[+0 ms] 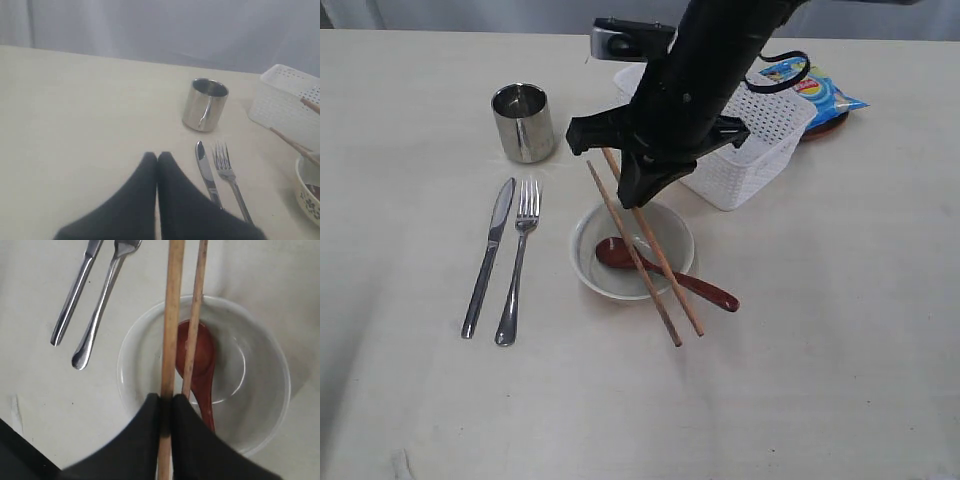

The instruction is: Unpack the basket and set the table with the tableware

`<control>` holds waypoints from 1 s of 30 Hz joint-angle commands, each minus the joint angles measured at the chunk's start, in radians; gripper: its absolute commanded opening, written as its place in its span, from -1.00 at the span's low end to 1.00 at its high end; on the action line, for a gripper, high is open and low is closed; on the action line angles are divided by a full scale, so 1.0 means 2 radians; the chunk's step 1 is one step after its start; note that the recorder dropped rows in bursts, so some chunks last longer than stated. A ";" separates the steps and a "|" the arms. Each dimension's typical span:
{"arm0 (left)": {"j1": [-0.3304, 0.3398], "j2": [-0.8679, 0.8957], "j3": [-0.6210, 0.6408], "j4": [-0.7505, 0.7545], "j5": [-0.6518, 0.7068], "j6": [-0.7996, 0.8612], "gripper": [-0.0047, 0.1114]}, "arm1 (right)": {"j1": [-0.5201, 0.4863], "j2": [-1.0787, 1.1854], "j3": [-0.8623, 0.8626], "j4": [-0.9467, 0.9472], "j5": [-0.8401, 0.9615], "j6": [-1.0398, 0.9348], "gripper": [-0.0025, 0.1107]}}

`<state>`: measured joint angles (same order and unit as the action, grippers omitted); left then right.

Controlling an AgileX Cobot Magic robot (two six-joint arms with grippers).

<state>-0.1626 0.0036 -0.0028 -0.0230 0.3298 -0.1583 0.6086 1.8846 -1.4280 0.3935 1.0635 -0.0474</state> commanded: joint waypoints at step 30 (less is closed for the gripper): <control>0.000 -0.002 0.001 0.001 -0.006 0.000 -0.92 | 0.001 0.061 -0.035 -0.027 -0.006 0.024 -0.96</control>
<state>-0.1626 0.0036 -0.0028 -0.0230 0.3298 -0.1583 0.6102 2.0081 -1.4916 0.3351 1.0542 0.0096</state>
